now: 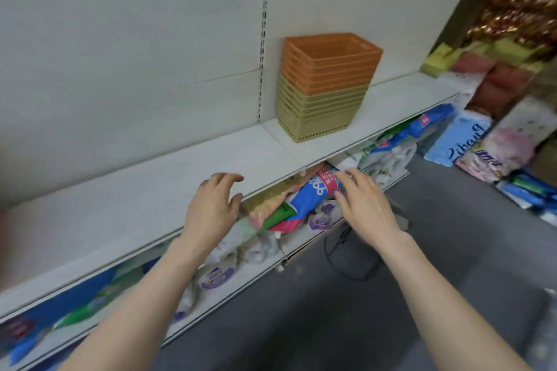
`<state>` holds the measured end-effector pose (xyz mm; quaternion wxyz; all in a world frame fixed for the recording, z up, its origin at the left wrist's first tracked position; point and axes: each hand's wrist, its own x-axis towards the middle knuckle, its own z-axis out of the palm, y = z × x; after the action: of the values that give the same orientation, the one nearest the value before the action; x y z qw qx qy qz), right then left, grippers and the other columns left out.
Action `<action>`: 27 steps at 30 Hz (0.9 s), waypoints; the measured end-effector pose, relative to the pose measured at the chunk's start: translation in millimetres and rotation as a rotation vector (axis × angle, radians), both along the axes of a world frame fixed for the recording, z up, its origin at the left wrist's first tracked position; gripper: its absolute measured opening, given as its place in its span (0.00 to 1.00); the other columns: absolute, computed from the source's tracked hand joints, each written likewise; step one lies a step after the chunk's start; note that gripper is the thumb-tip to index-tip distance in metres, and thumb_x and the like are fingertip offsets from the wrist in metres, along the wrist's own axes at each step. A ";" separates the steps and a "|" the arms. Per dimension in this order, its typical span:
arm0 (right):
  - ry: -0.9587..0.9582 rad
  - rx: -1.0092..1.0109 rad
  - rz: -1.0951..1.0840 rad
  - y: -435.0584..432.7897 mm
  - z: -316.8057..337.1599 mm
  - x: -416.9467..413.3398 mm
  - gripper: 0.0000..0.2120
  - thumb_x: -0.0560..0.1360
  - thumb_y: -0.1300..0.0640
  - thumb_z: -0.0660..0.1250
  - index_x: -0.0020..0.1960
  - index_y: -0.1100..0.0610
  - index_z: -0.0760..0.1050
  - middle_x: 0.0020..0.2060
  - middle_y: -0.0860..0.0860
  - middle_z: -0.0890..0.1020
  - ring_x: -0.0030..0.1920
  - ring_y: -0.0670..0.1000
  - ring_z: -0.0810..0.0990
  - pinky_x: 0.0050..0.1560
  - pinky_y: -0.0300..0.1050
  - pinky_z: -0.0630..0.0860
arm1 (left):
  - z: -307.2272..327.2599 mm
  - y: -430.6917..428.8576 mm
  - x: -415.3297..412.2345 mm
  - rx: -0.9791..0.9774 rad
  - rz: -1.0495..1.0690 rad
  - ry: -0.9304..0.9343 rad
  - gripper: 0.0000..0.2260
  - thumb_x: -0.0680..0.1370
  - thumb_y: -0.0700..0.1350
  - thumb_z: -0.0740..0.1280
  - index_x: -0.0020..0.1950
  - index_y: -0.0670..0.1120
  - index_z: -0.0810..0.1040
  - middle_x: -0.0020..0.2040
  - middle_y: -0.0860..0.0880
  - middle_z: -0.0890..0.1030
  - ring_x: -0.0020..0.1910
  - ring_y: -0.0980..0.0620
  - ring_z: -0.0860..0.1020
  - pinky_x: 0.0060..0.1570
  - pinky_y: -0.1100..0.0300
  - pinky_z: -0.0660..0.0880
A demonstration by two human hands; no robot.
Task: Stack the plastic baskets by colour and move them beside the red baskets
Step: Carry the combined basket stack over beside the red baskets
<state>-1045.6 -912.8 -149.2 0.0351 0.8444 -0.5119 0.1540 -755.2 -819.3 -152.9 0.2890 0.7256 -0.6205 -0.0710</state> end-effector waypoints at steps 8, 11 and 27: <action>-0.230 0.102 -0.166 -159.9 35.2 -62.7 0.24 0.80 0.53 0.61 0.75 0.57 0.63 0.70 0.57 0.70 0.69 0.58 0.70 0.66 0.54 0.69 | 8.6 -160.9 -55.0 -0.036 -0.072 0.095 0.21 0.77 0.46 0.66 0.71 0.48 0.70 0.68 0.47 0.72 0.65 0.45 0.73 0.61 0.54 0.70; -0.292 0.129 -0.200 -222.3 37.0 -68.6 0.25 0.81 0.51 0.60 0.76 0.55 0.61 0.72 0.56 0.68 0.70 0.57 0.68 0.67 0.54 0.67 | 3.8 -219.7 -59.5 -0.046 -0.086 0.143 0.23 0.78 0.46 0.66 0.72 0.47 0.67 0.70 0.46 0.71 0.66 0.46 0.73 0.61 0.55 0.69; -0.489 0.563 -0.205 -447.9 -24.6 -101.1 0.36 0.77 0.41 0.64 0.79 0.49 0.53 0.76 0.53 0.64 0.73 0.54 0.67 0.71 0.57 0.67 | -56.1 -402.9 -99.5 -0.082 0.127 0.378 0.39 0.75 0.53 0.68 0.79 0.50 0.48 0.76 0.44 0.59 0.72 0.42 0.66 0.55 0.44 0.78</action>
<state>-1146.7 -1360.7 -173.9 -0.3060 0.7038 -0.6092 0.2000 -854.7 -1222.2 -209.0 0.4335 0.7247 -0.5105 -0.1620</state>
